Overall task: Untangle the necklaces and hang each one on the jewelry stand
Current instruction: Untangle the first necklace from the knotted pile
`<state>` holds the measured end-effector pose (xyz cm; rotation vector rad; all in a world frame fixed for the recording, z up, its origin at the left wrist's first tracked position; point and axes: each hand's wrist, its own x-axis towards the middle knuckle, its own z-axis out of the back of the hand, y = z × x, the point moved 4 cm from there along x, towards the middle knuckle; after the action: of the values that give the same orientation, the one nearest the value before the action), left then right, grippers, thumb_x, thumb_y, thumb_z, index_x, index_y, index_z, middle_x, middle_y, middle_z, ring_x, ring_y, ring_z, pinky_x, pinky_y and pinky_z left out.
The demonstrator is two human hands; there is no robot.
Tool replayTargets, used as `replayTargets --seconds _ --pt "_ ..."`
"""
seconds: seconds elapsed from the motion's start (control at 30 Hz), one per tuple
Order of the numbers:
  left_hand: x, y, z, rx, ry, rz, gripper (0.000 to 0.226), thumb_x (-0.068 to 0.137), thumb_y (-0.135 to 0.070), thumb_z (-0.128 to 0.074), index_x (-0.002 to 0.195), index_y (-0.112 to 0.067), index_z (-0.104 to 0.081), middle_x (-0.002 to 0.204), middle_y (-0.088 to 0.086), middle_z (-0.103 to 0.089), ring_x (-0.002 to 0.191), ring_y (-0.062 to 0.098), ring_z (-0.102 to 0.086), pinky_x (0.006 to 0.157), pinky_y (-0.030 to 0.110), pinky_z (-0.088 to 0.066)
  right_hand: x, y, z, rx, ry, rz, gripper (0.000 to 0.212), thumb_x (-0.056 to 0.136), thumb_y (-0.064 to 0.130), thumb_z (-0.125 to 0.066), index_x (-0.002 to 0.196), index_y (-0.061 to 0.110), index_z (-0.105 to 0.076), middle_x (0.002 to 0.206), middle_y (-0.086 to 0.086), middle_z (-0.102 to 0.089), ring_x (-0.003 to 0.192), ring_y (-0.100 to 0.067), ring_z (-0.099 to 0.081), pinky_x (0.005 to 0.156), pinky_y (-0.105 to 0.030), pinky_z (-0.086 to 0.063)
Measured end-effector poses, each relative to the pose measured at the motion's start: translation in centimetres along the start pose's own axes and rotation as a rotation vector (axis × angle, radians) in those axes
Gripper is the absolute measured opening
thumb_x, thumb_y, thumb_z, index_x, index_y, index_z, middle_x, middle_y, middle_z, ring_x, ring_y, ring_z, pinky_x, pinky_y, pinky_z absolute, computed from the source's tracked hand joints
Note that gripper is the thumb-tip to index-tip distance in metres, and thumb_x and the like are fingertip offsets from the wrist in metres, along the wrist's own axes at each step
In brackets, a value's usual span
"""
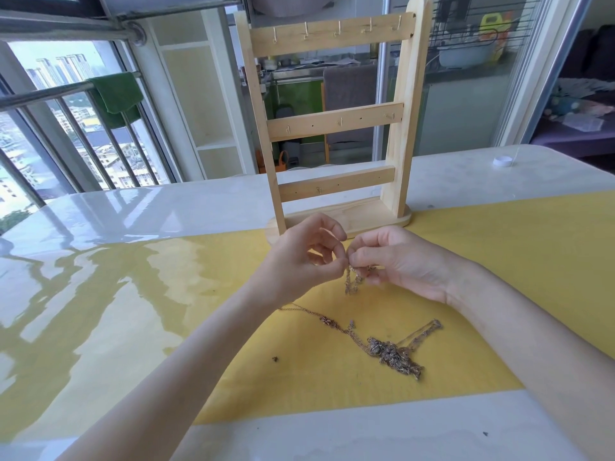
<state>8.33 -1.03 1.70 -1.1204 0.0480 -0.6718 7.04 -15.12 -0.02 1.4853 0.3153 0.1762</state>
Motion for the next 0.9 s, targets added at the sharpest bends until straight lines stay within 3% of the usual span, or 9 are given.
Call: replayTargets --seconds 0.37,0.63,0.8,0.9 --pt "-0.2 0.3 -0.6 -0.137 -0.102 0.029 0.027 0.079 0.011 -0.060 0.087 -0.011 -0.047 0.070 -0.004 -0.055 0.064 0.010 -0.047 0.066 0.023 -0.044 -0.1 0.0 0.2 0.014 0.007 0.032 0.008 0.083 0.002 -0.063 0.076 0.004 -0.066 0.063 -0.003 -0.051 0.058 -0.012 -0.043 0.047 -0.018 -0.035" --pt "-0.2 0.0 -1.0 -0.155 -0.158 -0.022 0.028 0.082 0.010 -0.059 0.085 -0.014 -0.045 0.070 -0.003 -0.054 0.061 0.008 -0.046 0.065 0.022 -0.044 0.3 -0.3 -0.3 0.036 -0.009 0.034 0.016 0.089 -0.001 -0.053 0.074 0.004 -0.058 0.059 -0.003 -0.045 0.054 -0.011 -0.039 0.048 -0.020 -0.029" --pt "-0.3 -0.1 -1.4 -0.031 -0.157 -0.099 0.023 0.074 -0.007 -0.061 0.086 -0.016 -0.044 0.070 -0.004 -0.054 0.064 0.026 -0.049 0.059 0.024 -0.043 0.3 -0.4 -0.6 0.058 -0.010 0.036 0.016 0.072 0.013 -0.059 0.057 0.012 -0.061 0.056 -0.001 -0.045 0.051 -0.010 -0.039 0.049 -0.020 -0.031" --pt "-0.3 0.2 -0.8 -0.134 -0.212 -0.030 0.025 0.082 0.004 -0.060 0.084 -0.014 -0.043 0.070 -0.002 -0.054 0.063 0.012 -0.050 0.061 0.020 -0.044 0.3 -0.2 -0.2 0.106 -0.053 0.083 0.011 0.080 0.002 -0.065 0.070 0.005 -0.062 0.060 -0.002 -0.052 0.057 -0.012 -0.046 0.052 -0.020 -0.038"
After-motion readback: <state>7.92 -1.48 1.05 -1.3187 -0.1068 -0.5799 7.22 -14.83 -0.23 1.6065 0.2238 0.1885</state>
